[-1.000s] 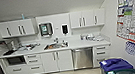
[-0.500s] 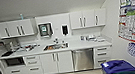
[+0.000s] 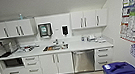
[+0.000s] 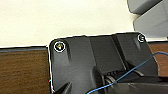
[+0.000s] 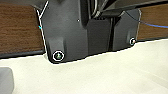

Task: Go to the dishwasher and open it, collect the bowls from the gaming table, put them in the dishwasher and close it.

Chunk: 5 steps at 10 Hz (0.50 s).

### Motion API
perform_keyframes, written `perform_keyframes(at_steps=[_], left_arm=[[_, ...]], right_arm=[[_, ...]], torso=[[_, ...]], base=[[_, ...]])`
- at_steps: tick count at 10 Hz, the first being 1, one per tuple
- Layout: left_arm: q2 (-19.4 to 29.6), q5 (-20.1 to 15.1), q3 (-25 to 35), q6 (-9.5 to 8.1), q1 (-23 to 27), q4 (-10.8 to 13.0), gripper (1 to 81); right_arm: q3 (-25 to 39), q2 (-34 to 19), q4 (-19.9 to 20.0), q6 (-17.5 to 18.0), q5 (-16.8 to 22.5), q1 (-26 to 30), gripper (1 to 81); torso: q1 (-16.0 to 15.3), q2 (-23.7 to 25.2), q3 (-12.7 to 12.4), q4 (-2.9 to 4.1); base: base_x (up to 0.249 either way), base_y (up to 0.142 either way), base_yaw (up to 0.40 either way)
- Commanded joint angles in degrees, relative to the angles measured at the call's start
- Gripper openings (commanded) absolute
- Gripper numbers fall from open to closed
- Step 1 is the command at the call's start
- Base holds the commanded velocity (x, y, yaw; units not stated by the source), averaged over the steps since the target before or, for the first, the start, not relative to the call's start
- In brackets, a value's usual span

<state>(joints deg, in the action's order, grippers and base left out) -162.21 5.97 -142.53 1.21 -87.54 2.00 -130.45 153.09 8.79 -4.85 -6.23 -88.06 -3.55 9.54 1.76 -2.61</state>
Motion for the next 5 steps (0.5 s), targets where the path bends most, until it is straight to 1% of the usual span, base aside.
perform_keyframes(at_steps=[1, 5], left_arm=[[0.7, -2.5, 0.1, -0.15, 3.3, 0.7, 81.1], [0.7, -2.6, 0.2, -0.15, 3.4, 0.7, 81.1]], right_arm=[[0.5, -1.1, -0.6, -0.3, 2.8, 3.5, 81.1], [0.6, -1.1, -0.6, -0.3, 2.8, 3.5, 81.1]], torso=[[0.0, 0.0, 0.0, 0.0], [0.1, 0.0, 0.0, 0.0]], base=[[0.108, 0.0, 0.0], [0.108, 0.0, 0.0]])
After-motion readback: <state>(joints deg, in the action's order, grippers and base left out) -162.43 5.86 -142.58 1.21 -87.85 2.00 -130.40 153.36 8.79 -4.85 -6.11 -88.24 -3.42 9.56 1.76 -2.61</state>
